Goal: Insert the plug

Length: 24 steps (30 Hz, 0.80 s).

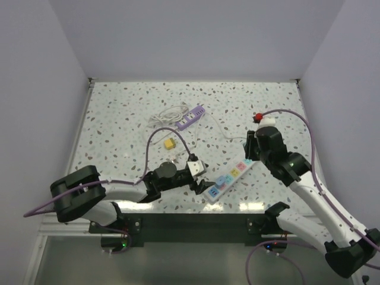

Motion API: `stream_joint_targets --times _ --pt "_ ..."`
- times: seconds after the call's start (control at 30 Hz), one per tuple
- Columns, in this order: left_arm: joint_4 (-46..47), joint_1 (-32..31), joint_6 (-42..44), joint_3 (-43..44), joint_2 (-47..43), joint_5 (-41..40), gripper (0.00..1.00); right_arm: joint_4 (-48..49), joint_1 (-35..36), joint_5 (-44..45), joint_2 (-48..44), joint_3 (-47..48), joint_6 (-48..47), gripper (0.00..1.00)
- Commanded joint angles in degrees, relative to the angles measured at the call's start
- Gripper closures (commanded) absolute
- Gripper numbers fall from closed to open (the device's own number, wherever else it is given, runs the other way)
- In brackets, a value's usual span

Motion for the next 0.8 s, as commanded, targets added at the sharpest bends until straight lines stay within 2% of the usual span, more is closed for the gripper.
stream_joint_targets --times 0.0,0.13,0.43,0.77 --pt "3.22 -3.86 0.89 0.95 2.04 -7.35 0.23 -1.03 -0.07 5.09 -1.19 -3.62 6.05 1.00" --pt "3.56 -7.02 0.54 1.13 3.89 -15.25 0.21 0.81 -0.07 6.06 -0.49 -8.01 8.43 1.00" --pt "8.48 -8.96 -1.40 -0.10 5.64 -18.79 0.20 6.00 -0.07 11.24 -3.92 -14.52 15.72 1.00" --pt "11.56 -10.90 -0.70 -1.68 7.05 -20.64 0.16 1.70 -0.07 15.37 6.18 -12.33 29.17 1.00"
